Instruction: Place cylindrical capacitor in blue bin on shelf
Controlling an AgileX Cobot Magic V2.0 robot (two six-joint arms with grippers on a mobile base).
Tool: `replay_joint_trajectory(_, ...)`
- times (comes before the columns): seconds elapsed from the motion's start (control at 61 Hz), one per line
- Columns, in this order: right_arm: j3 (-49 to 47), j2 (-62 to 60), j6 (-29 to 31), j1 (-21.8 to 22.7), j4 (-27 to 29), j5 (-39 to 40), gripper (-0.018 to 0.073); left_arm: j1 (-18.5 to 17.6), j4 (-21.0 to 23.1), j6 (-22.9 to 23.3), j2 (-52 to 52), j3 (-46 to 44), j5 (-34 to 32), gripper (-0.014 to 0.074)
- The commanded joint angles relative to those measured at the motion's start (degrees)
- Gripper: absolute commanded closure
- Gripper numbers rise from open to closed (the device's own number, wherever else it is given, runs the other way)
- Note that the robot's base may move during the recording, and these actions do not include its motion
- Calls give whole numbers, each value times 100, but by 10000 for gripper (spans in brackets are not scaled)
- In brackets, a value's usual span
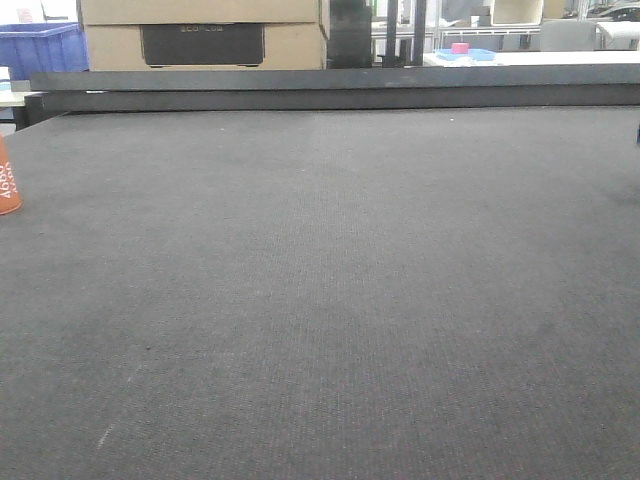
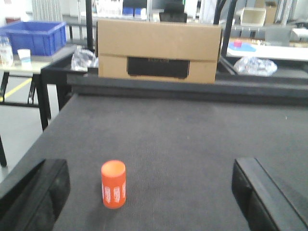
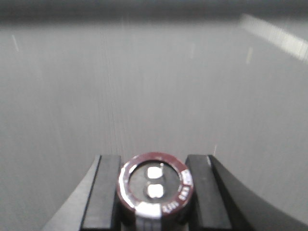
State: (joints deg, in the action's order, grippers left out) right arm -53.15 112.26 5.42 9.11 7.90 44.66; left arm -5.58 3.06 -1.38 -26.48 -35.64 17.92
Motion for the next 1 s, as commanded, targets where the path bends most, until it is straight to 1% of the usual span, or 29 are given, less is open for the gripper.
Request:
replay_joint_trajectory(0.0,138,-769,4,39,-18,-24,721,-29,-19,28,-202,-13,94,6)
replay_joint_trajectory(0.082,237,-1497,4,17,-30,-569,721,-29,-80,28,-474,134,-17,6)
replay_joint_trajectory(0.18,331,-2280,4,-70,-30,-1323,721,-29,-80,28,-989,387,-525,6)
replay_joint_trajectory(0.311,418,-3254,4,-244,-30,-2000,721,-29,-80,28,-1849,702,-1560,6)
replay_joint_trajectory(0.459,428,-4002,4,-502,-30,-2692,721,-29,-17,28,-3233,747,-2695,6)
replay_joint_trajectory(0.525,428,-4197,4,-621,-30,-2881,721,-29,-3,28,-3776,737,-3240,6)
replay_joint_trajectory(0.623,428,-4405,4,-778,-41,-3061,721,-29,187,28,-4607,727,-4279,6)
replay_joint_trajectory(0.689,428,-4492,4,-847,-41,-3100,721,-29,328,28,-5122,677,-4871,6)
replay_joint_trajectory(0.738,428,-4535,4,-901,-41,-3123,721,-29,344,28,-5561,568,-5251,6)
replay_joint_trajectory(0.803,428,-4560,4,-942,-41,-3148,721,-29,353,28,-6068,371,-5468,6)
replay_joint_trajectory(0.934,428,-4571,4,-974,-41,-3236,721,-29,353,28,-6824,-199,-5493,6)
replay_joint_trajectory(0.984,428,-4571,4,-974,-41,-3291,721,-29,439,28,-7064,-411,-5493,6)
